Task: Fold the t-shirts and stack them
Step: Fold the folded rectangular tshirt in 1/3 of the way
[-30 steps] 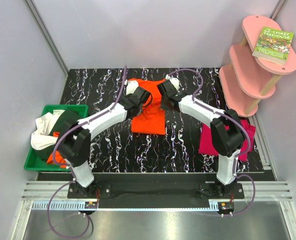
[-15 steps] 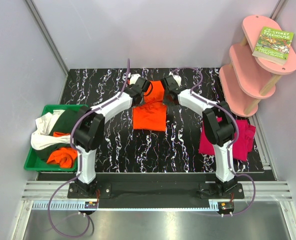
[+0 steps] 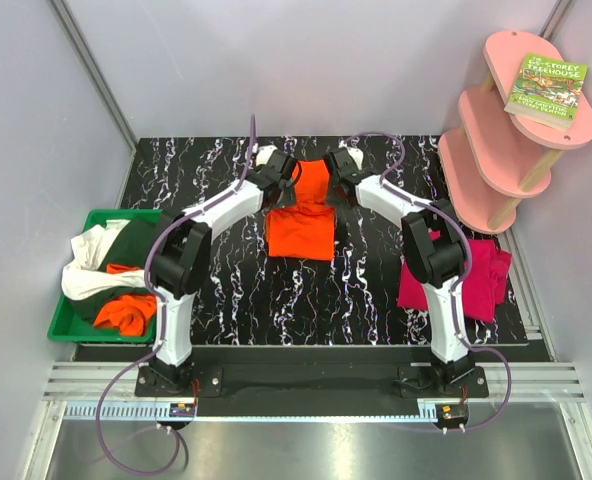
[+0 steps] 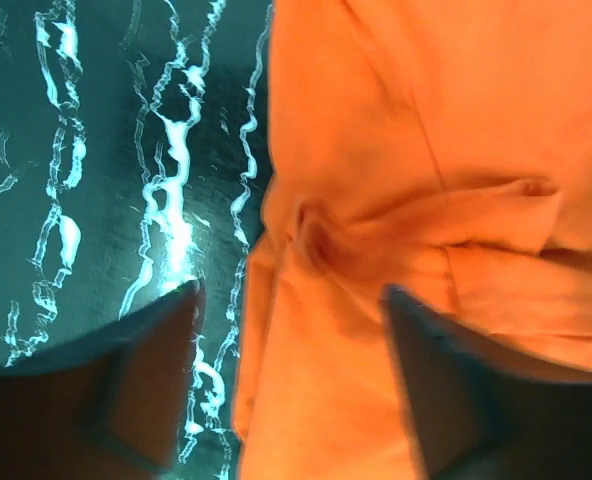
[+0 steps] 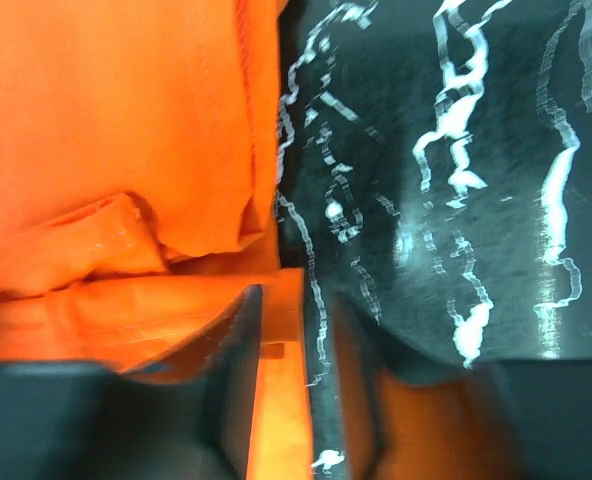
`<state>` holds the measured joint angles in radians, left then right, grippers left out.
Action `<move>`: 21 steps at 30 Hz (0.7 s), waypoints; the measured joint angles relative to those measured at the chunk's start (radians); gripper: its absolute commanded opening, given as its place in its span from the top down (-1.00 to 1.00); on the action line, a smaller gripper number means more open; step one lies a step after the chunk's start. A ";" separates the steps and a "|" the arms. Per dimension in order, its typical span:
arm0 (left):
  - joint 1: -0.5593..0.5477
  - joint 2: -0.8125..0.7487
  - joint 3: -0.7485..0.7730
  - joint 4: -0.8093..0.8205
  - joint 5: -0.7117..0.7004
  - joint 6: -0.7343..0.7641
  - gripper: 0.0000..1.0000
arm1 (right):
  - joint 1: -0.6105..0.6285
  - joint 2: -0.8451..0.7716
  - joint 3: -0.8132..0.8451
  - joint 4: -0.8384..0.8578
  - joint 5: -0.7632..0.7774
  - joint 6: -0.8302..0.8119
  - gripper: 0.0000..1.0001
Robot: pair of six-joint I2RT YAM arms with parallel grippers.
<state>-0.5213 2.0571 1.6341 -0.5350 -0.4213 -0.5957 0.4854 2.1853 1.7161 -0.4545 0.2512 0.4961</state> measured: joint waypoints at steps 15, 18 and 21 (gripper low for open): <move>-0.058 -0.277 -0.356 0.172 0.111 -0.070 0.73 | 0.074 -0.243 -0.269 0.119 -0.063 0.021 1.00; -0.085 -0.253 -0.393 0.180 0.160 -0.076 0.85 | 0.092 -0.199 -0.287 0.116 -0.088 0.030 1.00; -0.093 -0.223 -0.395 0.194 0.196 -0.080 0.92 | 0.093 -0.159 -0.282 0.115 -0.096 0.032 1.00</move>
<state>-0.6144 1.8343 1.2388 -0.3408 -0.2253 -0.6758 0.5789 2.0258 1.4345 -0.3397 0.1551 0.5285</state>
